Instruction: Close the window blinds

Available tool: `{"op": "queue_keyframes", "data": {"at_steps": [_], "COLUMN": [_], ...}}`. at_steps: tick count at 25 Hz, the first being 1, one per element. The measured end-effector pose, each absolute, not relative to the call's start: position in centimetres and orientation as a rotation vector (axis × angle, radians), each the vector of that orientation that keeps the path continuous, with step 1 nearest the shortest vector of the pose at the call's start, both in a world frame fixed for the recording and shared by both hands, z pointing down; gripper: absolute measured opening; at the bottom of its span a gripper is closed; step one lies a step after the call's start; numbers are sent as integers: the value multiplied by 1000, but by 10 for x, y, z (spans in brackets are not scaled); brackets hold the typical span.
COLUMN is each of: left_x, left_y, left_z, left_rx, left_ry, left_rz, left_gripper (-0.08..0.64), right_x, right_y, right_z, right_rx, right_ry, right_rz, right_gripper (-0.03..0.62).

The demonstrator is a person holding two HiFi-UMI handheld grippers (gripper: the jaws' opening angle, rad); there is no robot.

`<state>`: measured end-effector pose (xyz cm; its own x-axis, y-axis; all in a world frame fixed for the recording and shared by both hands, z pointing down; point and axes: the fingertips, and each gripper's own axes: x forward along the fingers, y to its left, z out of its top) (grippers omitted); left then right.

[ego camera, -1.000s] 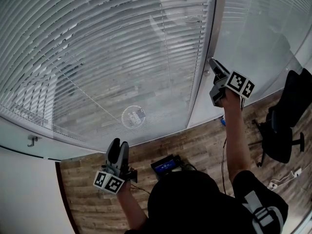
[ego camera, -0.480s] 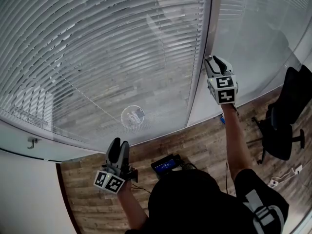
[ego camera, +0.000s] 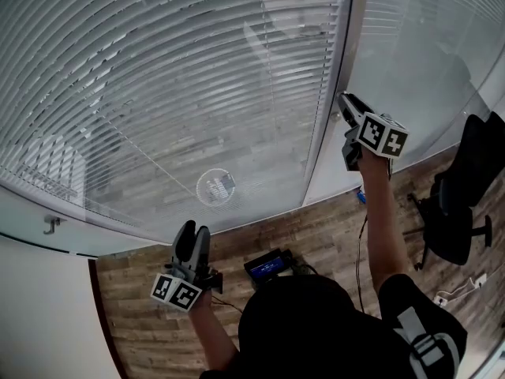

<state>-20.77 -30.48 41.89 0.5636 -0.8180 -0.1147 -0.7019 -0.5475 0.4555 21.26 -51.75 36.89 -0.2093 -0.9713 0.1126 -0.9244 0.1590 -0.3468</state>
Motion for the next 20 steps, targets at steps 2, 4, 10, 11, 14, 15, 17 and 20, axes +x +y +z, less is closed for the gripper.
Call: {"op": "queue_keyframes", "data": {"at_steps": [2, 4, 10, 11, 14, 15, 17, 20], "left_x": [-207, -207, -208, -207, -206, -207, -206, -204], "left_y": [-306, -306, -305, -306, -307, -307, -307, -306], "left_z": [419, 419, 421, 421, 422, 422, 423, 424], "left_rx": [2441, 2441, 2441, 2440, 2438, 2438, 2438, 2440], "left_ry": [-1239, -1238, -1232, -1231, -1229, -1229, -1227, -1222], "left_rz": [-449, -448, -443, -441, -435, -434, -433, -434], "left_gripper": [198, 198, 198, 198, 198, 198, 198, 198], "right_x": [215, 216, 216, 215, 213, 211, 201, 190], "right_y": [-518, -518, -518, -517, -510, -508, -505, -507], "right_z": [366, 365, 366, 365, 361, 361, 360, 359], "right_rx": [-1757, -1682, -1437, -1441, -1745, -1895, -2108, -2235], "right_ry": [2189, 2126, 1998, 2029, 2271, 2361, 2490, 2569], "right_rz": [-647, -717, -891, -858, -498, -317, 2, 225], "right_gripper": [120, 120, 121, 121, 124, 126, 126, 126]}}
